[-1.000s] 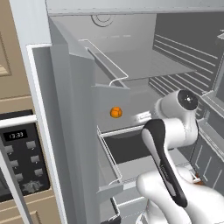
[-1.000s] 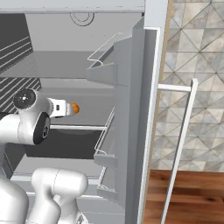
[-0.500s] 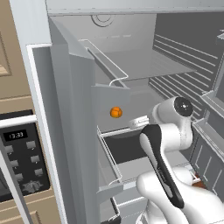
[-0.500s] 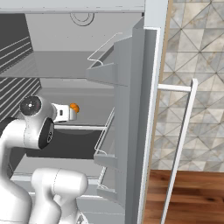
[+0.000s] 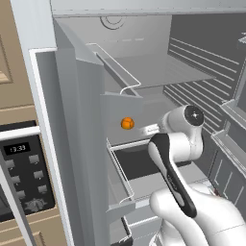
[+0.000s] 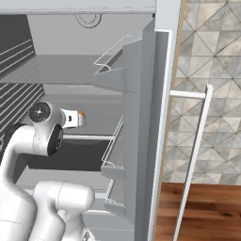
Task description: Retrieve the mango and orange from the fridge and place them into the bowl on the dining table.
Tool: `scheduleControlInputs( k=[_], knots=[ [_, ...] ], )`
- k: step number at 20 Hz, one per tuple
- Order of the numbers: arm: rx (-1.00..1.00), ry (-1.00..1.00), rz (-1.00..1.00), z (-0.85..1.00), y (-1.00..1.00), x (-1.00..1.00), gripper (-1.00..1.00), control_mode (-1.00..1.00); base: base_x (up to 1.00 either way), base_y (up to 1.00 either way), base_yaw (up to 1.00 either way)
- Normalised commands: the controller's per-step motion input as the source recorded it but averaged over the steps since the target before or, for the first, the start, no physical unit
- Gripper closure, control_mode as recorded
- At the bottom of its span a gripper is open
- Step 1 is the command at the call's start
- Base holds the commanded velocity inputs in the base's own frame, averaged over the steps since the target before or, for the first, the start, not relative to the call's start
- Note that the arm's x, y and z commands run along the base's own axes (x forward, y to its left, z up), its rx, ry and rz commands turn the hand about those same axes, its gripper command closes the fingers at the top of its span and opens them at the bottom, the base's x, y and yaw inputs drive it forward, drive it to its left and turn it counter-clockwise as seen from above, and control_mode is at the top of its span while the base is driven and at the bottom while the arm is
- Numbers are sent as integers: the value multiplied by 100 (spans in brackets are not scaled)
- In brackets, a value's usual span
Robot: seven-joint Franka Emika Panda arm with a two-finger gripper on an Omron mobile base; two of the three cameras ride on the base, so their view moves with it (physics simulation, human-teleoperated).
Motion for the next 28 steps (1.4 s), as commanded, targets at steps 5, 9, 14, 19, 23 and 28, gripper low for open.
scheduleControlInputs(
  k=[5, 9, 14, 19, 23, 28],
  knots=[
    [0, 0, 0, 0, 5, 38, -100, -100, 0, 0, 0],
    [0, 1, 0, -7, 5, 34, -100, -100, 0, 0, 0],
    [0, 2, 0, -15, 1, 26, -100, -100, 0, 0, 0],
    [0, 2, 0, -17, 2, 21, -100, -100, 0, 0, 0],
    [0, 6, 0, -12, 9, 25, -100, -100, 0, 0, 0],
    [0, 3, 0, -16, 13, 21, -100, -100, 0, 0, 0]
  ],
)
